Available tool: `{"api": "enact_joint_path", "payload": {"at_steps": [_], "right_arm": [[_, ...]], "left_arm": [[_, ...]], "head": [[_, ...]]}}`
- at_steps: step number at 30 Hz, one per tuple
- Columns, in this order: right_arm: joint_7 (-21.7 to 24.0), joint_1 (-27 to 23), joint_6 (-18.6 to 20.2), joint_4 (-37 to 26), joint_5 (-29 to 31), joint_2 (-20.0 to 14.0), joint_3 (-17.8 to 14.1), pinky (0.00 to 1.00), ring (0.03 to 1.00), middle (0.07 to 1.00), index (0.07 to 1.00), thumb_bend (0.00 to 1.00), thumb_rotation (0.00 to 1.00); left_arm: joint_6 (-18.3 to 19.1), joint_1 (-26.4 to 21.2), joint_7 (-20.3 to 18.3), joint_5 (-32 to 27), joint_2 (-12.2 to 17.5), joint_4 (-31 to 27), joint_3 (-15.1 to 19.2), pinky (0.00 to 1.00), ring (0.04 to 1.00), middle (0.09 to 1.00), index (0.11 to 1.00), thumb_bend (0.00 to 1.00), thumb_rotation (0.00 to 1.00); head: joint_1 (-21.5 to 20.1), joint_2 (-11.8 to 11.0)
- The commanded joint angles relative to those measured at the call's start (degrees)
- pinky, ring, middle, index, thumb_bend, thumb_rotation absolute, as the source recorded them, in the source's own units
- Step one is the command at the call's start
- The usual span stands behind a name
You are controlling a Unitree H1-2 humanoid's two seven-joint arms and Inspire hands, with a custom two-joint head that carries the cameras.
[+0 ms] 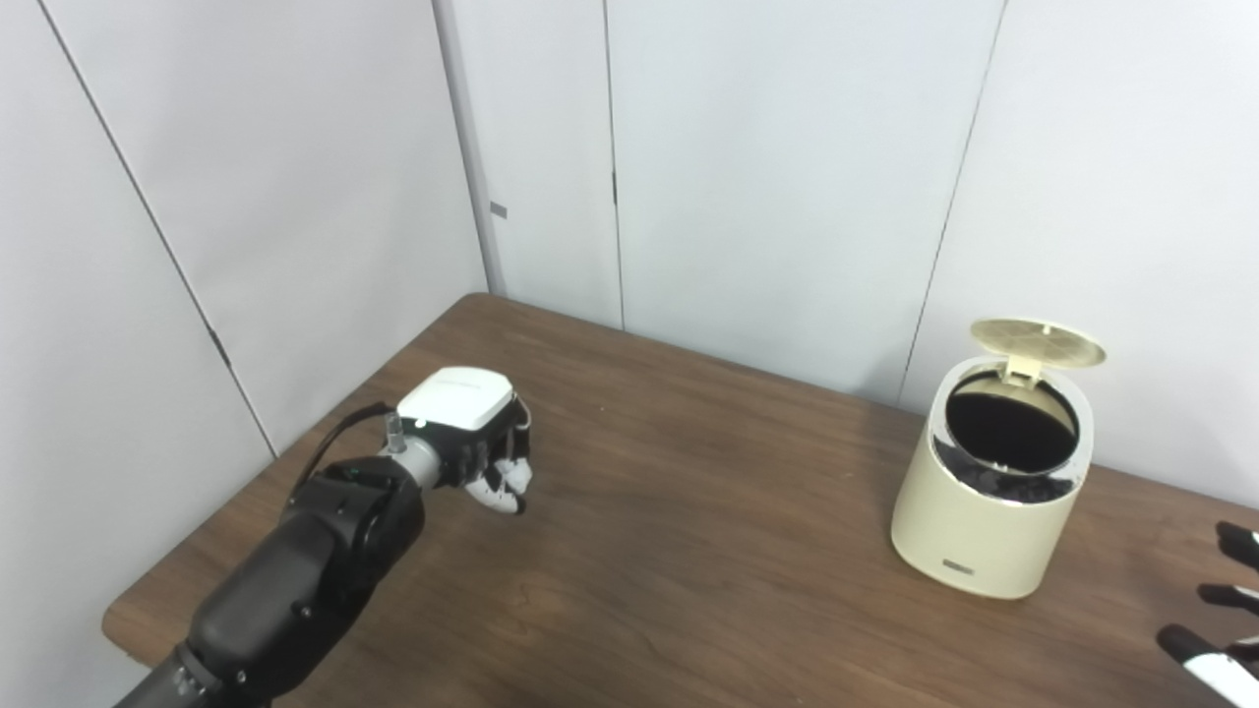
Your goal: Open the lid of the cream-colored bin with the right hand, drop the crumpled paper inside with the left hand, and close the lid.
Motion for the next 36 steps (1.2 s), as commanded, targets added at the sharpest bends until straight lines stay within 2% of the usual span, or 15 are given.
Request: {"api": "enact_joint_path", "payload": {"at_steps": [1,6,13,17,21,25,29,36], "right_arm": [[-1.1,-2.0,-1.3,-1.0,0.1,0.0,-0.4,0.45,0.753,0.892,0.878,0.76,0.63],[-0.8,-2.1,-0.9,-1.0,0.6,0.3,-0.5,0.45,0.746,0.887,0.873,0.79,0.64],[-0.6,-2.0,-0.3,-1.5,-0.2,0.5,0.1,0.45,0.758,0.902,0.888,0.78,0.63],[-0.7,-1.9,0.0,-1.9,-0.3,0.7,0.2,0.47,0.775,0.906,0.889,0.76,0.60],[-0.8,-1.9,0.2,-1.9,-0.2,1.0,0.2,0.53,0.789,0.911,0.890,0.73,0.55],[-0.4,-1.8,1.9,-3.2,-0.7,1.4,0.6,0.58,0.799,0.910,0.893,0.70,0.51],[0.0,-1.7,4.1,-4.0,-0.1,1.8,0.6,0.65,0.822,0.924,0.902,0.66,0.42],[-0.6,-1.6,4.2,-4.9,-1.0,1.8,1.4,0.65,0.804,0.918,0.906,0.65,0.38]], "left_arm": [[-0.1,-3.0,1.3,0.5,1.8,-2.3,1.8,0.35,0.395,0.480,0.510,0.50,0.00],[-1.4,-4.9,2.1,-2.1,0.3,-4.7,2.5,0.37,0.403,0.490,0.492,0.50,0.00],[-2.9,-8.7,0.9,-1.9,-2.1,-8.3,0.6,0.33,0.373,0.458,0.506,0.50,0.00],[-4.1,-10.7,1.1,-1.9,-3.6,-9.2,-0.2,0.35,0.382,0.467,0.508,0.50,0.00],[-6.2,-13.2,1.8,-2.7,-5.2,-9.7,-1.3,0.30,0.357,0.455,0.529,0.50,0.00],[-8.0,-15.8,1.5,-2.4,-6.9,-9.4,-2.7,0.29,0.359,0.466,0.533,0.50,0.00],[-8.7,-18.1,1.6,-3.1,-8.9,-9.2,-3.4,0.29,0.349,0.460,0.538,0.49,0.00],[-9.8,-21.6,1.5,-3.2,-11.6,-8.2,-4.4,0.31,0.366,0.477,0.518,0.50,0.00]], "head": [[0.1,0.0],[-0.8,0.0],[-2.4,-0.1],[-3.5,-0.1],[-4.7,-0.3],[-6.6,-0.5],[-8.9,-0.7],[-12.9,-0.9]]}}
